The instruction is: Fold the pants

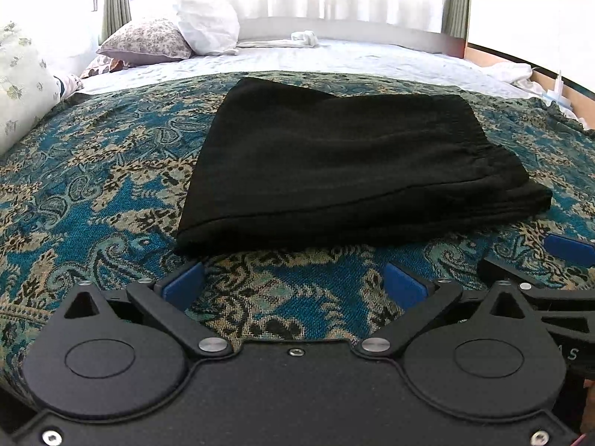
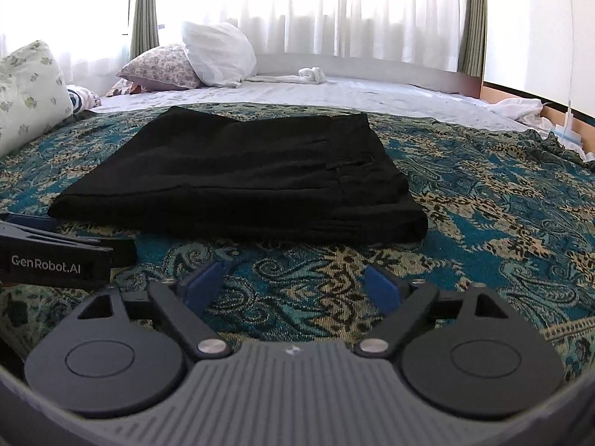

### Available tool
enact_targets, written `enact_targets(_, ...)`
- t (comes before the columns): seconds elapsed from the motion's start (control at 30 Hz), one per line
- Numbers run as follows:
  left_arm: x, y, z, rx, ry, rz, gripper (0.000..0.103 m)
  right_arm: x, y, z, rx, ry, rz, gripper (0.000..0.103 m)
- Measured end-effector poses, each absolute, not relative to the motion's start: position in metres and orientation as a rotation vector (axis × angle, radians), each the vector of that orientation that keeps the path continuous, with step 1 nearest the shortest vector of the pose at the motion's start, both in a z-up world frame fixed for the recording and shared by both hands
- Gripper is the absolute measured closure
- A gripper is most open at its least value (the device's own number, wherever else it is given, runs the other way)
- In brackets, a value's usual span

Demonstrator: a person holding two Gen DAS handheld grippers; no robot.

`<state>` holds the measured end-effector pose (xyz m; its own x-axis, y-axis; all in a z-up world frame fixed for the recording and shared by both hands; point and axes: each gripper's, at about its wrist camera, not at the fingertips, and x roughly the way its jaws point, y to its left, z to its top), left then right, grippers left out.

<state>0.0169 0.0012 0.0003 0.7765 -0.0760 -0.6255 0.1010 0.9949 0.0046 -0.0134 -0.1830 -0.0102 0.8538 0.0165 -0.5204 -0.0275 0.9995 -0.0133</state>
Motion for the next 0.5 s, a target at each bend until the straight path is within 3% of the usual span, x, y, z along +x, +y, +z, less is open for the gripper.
enact_targets(0.5, 0.0192, 0.0027, -0.002, 0.032, 0.672, -0.098, 0.0, -0.0136, -0.1844, -0.0124, -0.013, 0.545, 0.016, 0.008)
